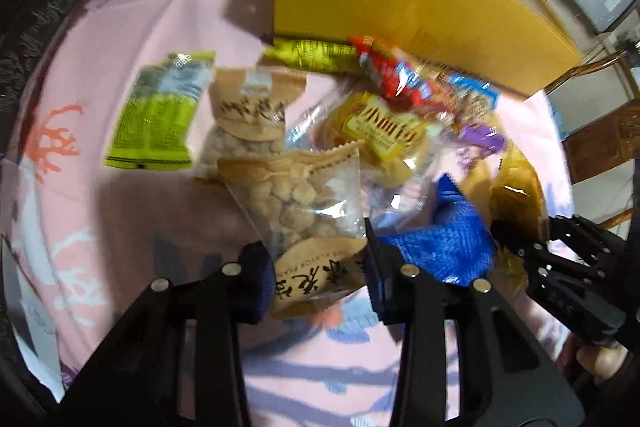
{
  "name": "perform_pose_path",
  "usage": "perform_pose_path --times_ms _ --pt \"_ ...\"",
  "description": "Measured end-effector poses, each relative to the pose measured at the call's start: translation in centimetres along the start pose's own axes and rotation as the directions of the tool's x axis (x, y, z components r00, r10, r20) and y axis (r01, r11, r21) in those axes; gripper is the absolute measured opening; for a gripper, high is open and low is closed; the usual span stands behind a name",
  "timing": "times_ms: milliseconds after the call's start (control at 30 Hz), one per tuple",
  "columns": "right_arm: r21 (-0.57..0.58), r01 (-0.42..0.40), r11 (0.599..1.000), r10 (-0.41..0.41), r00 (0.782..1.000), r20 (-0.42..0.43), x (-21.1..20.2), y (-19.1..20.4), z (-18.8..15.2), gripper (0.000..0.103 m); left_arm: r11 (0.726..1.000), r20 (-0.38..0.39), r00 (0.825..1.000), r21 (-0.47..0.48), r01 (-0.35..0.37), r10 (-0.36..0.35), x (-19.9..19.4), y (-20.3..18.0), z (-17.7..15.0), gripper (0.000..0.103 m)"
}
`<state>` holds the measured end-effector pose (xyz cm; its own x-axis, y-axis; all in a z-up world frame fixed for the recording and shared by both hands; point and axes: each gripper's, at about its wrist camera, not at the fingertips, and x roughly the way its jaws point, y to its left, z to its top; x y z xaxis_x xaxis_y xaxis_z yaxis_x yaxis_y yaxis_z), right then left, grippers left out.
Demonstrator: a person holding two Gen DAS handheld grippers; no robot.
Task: Organize snacks
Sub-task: 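Grasp yellow barcode bag with right tool while left tool grasps brown peanut bag, then lower both held bags into the yellow box and release them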
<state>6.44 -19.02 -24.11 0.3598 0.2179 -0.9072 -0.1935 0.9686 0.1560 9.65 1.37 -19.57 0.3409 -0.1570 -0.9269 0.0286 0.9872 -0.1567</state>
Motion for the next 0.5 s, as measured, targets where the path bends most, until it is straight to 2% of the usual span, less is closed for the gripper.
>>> perform_pose_path --times_ms 167,333,500 --pt "-0.004 -0.026 1.0 0.026 0.997 0.072 -3.6 0.7 0.2 0.041 0.999 0.064 0.998 -0.036 0.013 -0.011 -4.7 2.3 -0.6 0.038" --pt "-0.009 -0.041 0.999 0.041 0.994 0.098 -5.0 1.2 0.4 0.041 0.998 0.068 0.998 -0.067 0.02 -0.015 -6.0 3.1 0.1 0.038" --pt "-0.019 -0.039 0.999 0.04 0.993 0.107 -5.7 1.2 0.5 0.041 0.999 0.068 0.997 -0.012 0.042 -0.041 -6.0 1.1 1.2 0.038"
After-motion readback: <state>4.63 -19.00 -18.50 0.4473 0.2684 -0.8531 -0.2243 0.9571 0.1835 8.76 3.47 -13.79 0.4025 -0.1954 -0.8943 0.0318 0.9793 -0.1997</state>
